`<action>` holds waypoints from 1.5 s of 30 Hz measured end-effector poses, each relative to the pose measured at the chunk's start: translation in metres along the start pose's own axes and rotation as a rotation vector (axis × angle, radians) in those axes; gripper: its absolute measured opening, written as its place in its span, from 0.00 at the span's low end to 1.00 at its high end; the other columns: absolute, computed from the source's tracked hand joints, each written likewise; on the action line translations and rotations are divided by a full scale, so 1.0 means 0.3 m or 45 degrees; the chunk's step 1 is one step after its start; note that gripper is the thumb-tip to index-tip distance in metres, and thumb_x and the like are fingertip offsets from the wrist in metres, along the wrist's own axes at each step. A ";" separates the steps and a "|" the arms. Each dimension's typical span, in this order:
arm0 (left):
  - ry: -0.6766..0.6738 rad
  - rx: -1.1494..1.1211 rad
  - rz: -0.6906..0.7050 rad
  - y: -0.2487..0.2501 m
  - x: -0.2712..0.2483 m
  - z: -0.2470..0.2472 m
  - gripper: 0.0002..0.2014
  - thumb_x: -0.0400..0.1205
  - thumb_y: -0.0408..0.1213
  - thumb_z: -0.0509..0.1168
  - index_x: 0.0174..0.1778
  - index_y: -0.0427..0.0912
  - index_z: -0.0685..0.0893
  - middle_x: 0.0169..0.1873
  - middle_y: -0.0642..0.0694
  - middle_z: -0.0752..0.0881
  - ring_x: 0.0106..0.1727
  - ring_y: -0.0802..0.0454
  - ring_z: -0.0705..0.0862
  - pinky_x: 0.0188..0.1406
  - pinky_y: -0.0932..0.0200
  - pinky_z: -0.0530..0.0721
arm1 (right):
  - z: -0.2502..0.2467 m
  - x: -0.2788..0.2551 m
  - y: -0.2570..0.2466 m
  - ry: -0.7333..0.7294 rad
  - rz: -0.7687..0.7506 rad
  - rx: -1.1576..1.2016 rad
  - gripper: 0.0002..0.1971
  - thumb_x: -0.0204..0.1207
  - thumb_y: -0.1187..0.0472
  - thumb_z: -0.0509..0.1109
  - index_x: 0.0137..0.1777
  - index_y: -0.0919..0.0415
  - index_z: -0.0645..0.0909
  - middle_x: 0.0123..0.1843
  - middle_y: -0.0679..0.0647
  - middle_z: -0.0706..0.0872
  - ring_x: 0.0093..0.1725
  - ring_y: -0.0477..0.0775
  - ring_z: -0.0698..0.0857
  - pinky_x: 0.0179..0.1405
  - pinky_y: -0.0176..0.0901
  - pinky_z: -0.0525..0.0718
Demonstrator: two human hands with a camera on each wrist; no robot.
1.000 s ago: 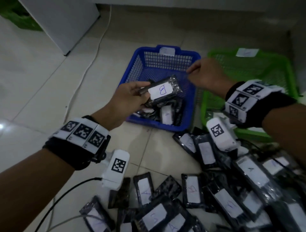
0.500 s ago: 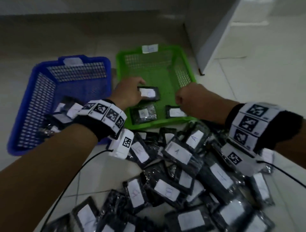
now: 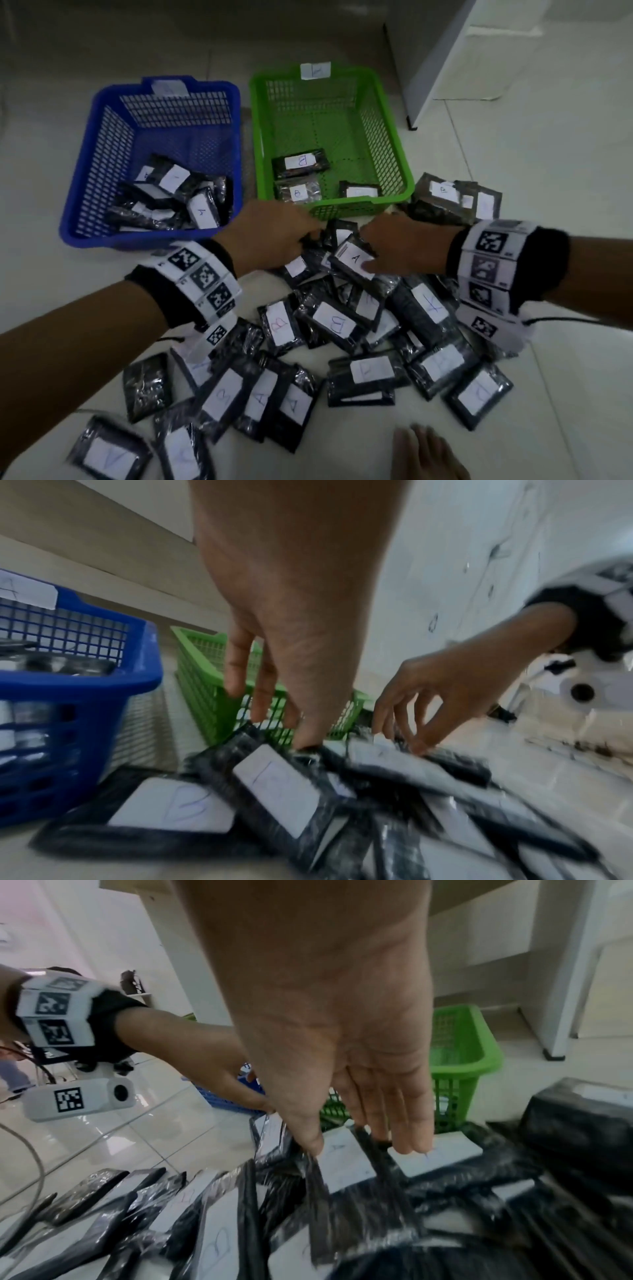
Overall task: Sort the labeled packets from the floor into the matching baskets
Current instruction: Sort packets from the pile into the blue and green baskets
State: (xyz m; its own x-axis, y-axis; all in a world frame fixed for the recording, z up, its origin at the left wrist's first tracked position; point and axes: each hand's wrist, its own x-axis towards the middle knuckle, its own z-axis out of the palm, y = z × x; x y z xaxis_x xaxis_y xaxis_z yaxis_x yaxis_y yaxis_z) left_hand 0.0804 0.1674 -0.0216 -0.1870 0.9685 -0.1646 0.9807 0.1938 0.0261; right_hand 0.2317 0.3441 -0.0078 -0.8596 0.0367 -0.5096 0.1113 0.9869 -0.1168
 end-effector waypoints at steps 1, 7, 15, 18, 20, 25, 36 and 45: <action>-0.091 0.144 -0.025 -0.007 -0.023 0.035 0.23 0.83 0.39 0.65 0.74 0.57 0.76 0.63 0.53 0.82 0.54 0.46 0.86 0.28 0.57 0.72 | 0.025 0.005 -0.006 -0.024 0.030 0.023 0.19 0.77 0.47 0.70 0.46 0.67 0.80 0.41 0.52 0.79 0.44 0.55 0.82 0.38 0.44 0.77; -0.325 0.444 -0.288 -0.014 -0.112 0.181 0.40 0.83 0.43 0.70 0.87 0.50 0.54 0.75 0.44 0.70 0.50 0.43 0.85 0.26 0.54 0.70 | 0.122 0.016 -0.007 0.101 0.143 0.316 0.32 0.64 0.44 0.81 0.59 0.62 0.72 0.55 0.56 0.77 0.50 0.56 0.79 0.42 0.44 0.77; -0.485 -0.076 -0.308 -0.069 -0.041 -0.096 0.16 0.75 0.59 0.74 0.47 0.50 0.88 0.38 0.53 0.84 0.43 0.50 0.85 0.38 0.55 0.81 | 0.022 0.049 0.016 -0.309 0.212 0.270 0.23 0.67 0.43 0.80 0.45 0.61 0.76 0.43 0.54 0.83 0.44 0.55 0.84 0.45 0.47 0.87; -0.414 -0.283 -0.374 -0.119 -0.002 -0.226 0.14 0.80 0.54 0.72 0.51 0.48 0.91 0.36 0.52 0.87 0.39 0.53 0.84 0.38 0.56 0.81 | -0.100 0.024 0.073 -0.454 0.173 0.197 0.26 0.67 0.44 0.80 0.57 0.61 0.81 0.52 0.54 0.86 0.51 0.60 0.87 0.50 0.49 0.88; -0.156 -0.359 -0.453 -0.156 0.022 -0.279 0.13 0.83 0.47 0.71 0.61 0.46 0.87 0.46 0.48 0.88 0.46 0.50 0.85 0.44 0.56 0.81 | -0.184 0.009 0.124 -0.532 0.136 0.183 0.14 0.74 0.49 0.75 0.55 0.56 0.83 0.47 0.53 0.89 0.45 0.57 0.88 0.46 0.50 0.88; 0.024 -0.513 -0.503 -0.178 0.176 -0.195 0.16 0.86 0.40 0.66 0.71 0.43 0.81 0.63 0.37 0.85 0.59 0.40 0.83 0.52 0.50 0.83 | -0.300 0.005 0.225 -0.287 0.144 0.186 0.07 0.82 0.61 0.65 0.54 0.59 0.83 0.48 0.56 0.88 0.48 0.56 0.86 0.51 0.55 0.86; 0.104 -0.554 -0.464 -0.185 0.293 -0.096 0.20 0.82 0.24 0.64 0.68 0.45 0.84 0.63 0.39 0.87 0.60 0.41 0.86 0.56 0.51 0.86 | -0.298 0.103 0.242 0.416 0.190 0.575 0.14 0.70 0.57 0.80 0.56 0.55 0.87 0.44 0.44 0.87 0.40 0.34 0.83 0.38 0.25 0.73; 0.843 -0.504 -0.910 -0.463 -0.237 -0.144 0.08 0.81 0.33 0.65 0.45 0.52 0.85 0.41 0.52 0.89 0.39 0.52 0.84 0.44 0.57 0.81 | -0.457 0.566 -0.177 0.632 -0.002 0.976 0.12 0.69 0.64 0.81 0.51 0.67 0.86 0.40 0.56 0.87 0.31 0.43 0.82 0.26 0.26 0.80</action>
State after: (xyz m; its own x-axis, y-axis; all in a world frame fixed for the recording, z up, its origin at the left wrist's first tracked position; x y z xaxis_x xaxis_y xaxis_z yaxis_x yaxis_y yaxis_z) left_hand -0.0450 0.0783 0.0291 -0.8256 0.4777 0.3004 0.5638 0.6753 0.4755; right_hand 0.0115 0.3195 0.0288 -0.9562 0.2738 -0.1040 0.2579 0.6187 -0.7421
